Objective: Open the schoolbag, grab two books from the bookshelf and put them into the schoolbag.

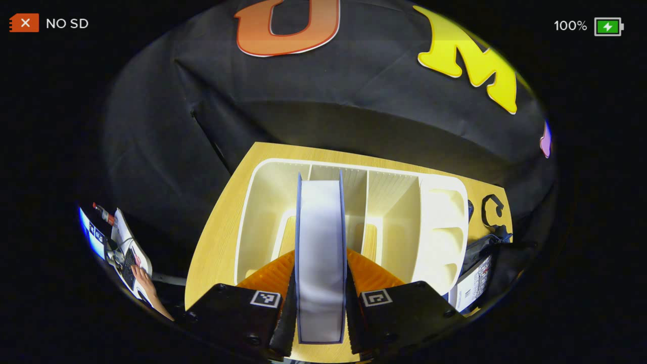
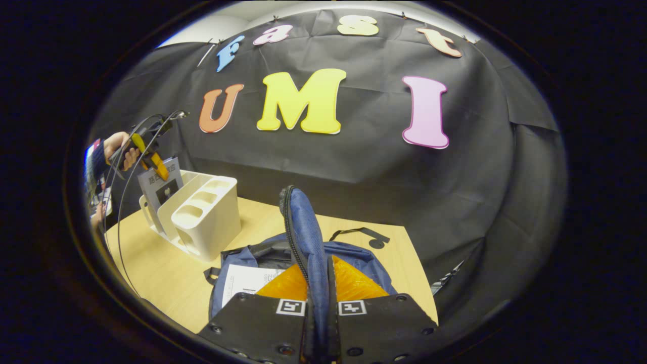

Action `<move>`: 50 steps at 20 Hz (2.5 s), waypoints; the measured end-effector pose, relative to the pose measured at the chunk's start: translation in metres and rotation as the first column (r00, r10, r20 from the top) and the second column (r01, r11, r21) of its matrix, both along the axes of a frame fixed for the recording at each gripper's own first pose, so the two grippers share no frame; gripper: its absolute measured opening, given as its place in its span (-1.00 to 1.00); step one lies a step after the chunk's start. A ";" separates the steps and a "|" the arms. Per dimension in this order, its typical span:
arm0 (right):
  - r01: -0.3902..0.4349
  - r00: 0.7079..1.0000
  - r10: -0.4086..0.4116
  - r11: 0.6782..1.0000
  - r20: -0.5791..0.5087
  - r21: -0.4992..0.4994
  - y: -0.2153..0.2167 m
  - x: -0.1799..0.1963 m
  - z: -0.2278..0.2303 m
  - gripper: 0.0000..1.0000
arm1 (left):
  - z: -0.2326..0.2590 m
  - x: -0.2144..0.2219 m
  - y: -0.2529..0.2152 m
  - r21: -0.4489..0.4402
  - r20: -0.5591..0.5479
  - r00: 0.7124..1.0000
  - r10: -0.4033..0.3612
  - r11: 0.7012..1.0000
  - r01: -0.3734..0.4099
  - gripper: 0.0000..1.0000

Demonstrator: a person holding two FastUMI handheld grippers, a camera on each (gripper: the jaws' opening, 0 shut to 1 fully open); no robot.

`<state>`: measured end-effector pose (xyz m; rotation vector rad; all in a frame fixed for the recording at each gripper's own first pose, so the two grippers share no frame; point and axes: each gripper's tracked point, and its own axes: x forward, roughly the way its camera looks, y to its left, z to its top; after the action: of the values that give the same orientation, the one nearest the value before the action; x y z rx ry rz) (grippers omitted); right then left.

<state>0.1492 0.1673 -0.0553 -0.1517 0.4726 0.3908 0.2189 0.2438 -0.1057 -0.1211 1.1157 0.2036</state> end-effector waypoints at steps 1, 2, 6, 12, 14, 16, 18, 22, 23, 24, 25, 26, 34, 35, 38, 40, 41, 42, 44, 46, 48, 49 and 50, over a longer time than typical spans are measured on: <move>0.003 1.000 -0.003 1.000 -0.001 0.004 -0.001 0.000 -0.001 -0.82 | 0.001 -0.012 -0.003 -0.029 -0.017 1.000 0.025 0.999 -0.026 -0.12; 0.006 1.000 -0.006 1.000 -0.004 0.007 -0.001 0.001 -0.002 -0.82 | 0.002 -0.024 -0.008 -0.060 -0.035 0.999 0.038 0.997 -0.040 -0.12; 0.004 1.000 -0.004 1.000 -0.004 0.004 0.004 0.000 -0.007 -0.82 | 0.007 -0.060 -0.013 -0.076 -0.059 0.998 0.024 0.997 -0.028 -0.12; -0.015 1.000 0.015 1.000 0.004 -0.015 0.018 -0.005 -0.011 -0.82 | 0.008 -0.054 -0.014 -0.012 0.028 1.000 0.001 1.000 -0.001 -0.14; -0.011 1.000 0.011 1.000 0.003 -0.014 0.018 -0.005 -0.011 -0.82 | 0.008 -0.055 -0.017 0.000 0.033 0.999 -0.028 1.000 0.028 -0.17; -0.008 1.000 0.008 1.000 -0.001 -0.005 0.018 -0.004 -0.011 -0.82 | 0.012 -0.060 -0.017 0.008 0.046 0.998 -0.045 0.999 0.045 -0.20; -0.004 1.000 0.004 1.000 -0.008 0.007 0.017 -0.004 -0.012 -0.82 | 0.025 -0.065 -0.022 -0.004 0.073 0.996 -0.049 0.999 0.049 -0.14; 0.001 1.000 -0.001 1.000 -0.015 0.019 0.013 -0.003 -0.013 -0.75 | 0.059 -0.092 -0.021 -0.003 0.131 0.991 -0.027 1.000 0.027 -0.23; 0.003 1.000 -0.003 1.000 -0.016 0.025 0.013 -0.002 -0.013 -0.82 | 0.066 -0.099 -0.023 -0.018 0.149 0.989 -0.014 1.000 0.017 -0.14; 0.003 1.000 -0.003 1.000 -0.019 0.027 0.014 -0.002 -0.014 -0.82 | 0.072 -0.107 -0.027 -0.041 0.162 0.987 -0.003 0.999 0.010 -0.23; 0.003 1.000 -0.002 1.000 -0.021 0.027 0.014 -0.002 -0.015 -0.82 | 0.075 -0.117 -0.033 -0.076 0.170 0.985 0.006 0.997 0.007 -0.30; 0.002 1.000 -0.002 1.000 -0.023 0.027 0.014 -0.001 -0.016 -0.82 | 0.078 -0.127 -0.034 -0.096 0.172 0.985 0.022 0.995 -0.005 -0.23; -0.007 0.999 0.008 1.000 -0.037 0.029 0.020 0.000 -0.024 -0.82 | 0.055 -0.216 -0.043 -0.444 0.101 0.962 0.254 0.877 -0.185 -0.23; -0.008 0.999 0.009 1.000 -0.038 0.027 0.021 0.000 -0.024 -0.75 | 0.051 -0.225 -0.044 -0.477 0.089 0.957 0.276 0.855 -0.203 -0.23; -0.008 0.999 0.008 1.000 -0.036 0.012 0.024 0.001 -0.024 -0.75 | 0.043 -0.245 -0.052 -0.547 0.076 0.948 0.308 0.808 -0.219 -0.14; -0.008 0.999 0.008 1.000 -0.038 0.006 0.025 0.001 -0.025 -0.75 | 0.040 -0.254 -0.071 -0.599 0.061 0.952 0.299 0.774 -0.205 -0.23; -0.004 0.999 0.004 1.000 -0.044 0.006 0.025 0.002 -0.026 -0.82 | 0.039 -0.258 -0.082 -0.620 0.059 0.959 0.277 0.764 -0.182 -0.23; 0.000 0.999 0.000 1.000 -0.046 0.008 0.024 0.002 -0.027 -0.82 | 0.037 -0.261 -0.092 -0.632 0.059 0.965 0.255 0.758 -0.162 -0.23; 0.009 0.999 -0.009 1.000 -0.048 0.006 0.022 0.001 -0.026 -0.82 | 0.034 -0.265 -0.115 -0.654 0.066 0.978 0.199 0.749 -0.108 -0.23; 0.017 0.999 -0.016 1.000 -0.047 0.008 0.020 0.001 -0.025 -0.82 | 0.034 -0.266 -0.143 -0.691 0.072 0.987 0.141 0.721 -0.053 -0.23; 0.021 0.999 -0.020 1.000 -0.044 0.005 0.020 0.002 -0.023 -0.82 | 0.037 -0.265 -0.170 -0.733 0.078 0.994 0.082 0.680 0.001 -0.23; 0.021 0.999 -0.021 1.000 -0.042 -0.001 0.019 0.001 -0.023 -0.82 | 0.045 -0.258 -0.182 -0.764 0.094 0.993 0.074 0.645 0.025 -0.23; 0.020 0.999 -0.020 1.000 -0.042 -0.006 0.020 0.003 -0.021 -0.82 | 0.053 -0.250 -0.187 -0.794 0.110 0.991 0.073 0.607 0.044 -0.22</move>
<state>0.1517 0.1872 -0.0767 -0.1446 0.5166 0.3735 -0.0315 0.0564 -0.0530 -0.9470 0.9991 -0.3153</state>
